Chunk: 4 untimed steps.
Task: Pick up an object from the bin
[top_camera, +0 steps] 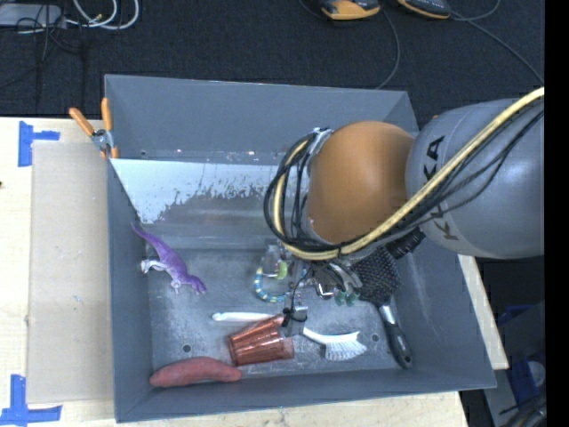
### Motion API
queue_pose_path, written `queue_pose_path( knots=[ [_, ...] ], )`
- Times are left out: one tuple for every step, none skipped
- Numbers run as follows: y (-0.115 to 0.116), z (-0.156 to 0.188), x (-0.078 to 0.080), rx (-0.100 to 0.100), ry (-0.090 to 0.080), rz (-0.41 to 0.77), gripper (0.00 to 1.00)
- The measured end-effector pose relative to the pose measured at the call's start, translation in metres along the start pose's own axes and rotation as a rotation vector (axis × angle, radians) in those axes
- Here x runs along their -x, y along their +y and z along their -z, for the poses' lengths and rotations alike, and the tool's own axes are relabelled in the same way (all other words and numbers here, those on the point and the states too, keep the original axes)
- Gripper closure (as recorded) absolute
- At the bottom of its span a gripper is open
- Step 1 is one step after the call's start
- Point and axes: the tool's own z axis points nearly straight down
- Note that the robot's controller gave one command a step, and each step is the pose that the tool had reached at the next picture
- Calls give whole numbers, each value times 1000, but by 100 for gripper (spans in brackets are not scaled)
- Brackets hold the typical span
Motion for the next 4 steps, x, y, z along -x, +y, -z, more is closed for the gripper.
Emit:
queue_pose_path(
  knots=[
    [-2, -29, -14, 0, -4, -1, 0],
    [-10, -90, -28, 0, -5, 234, 0],
    [-3, -122, -46, 0, -2, -123, 100],
    [-3, -122, -46, 1, -2, -124, 100]
  ],
)
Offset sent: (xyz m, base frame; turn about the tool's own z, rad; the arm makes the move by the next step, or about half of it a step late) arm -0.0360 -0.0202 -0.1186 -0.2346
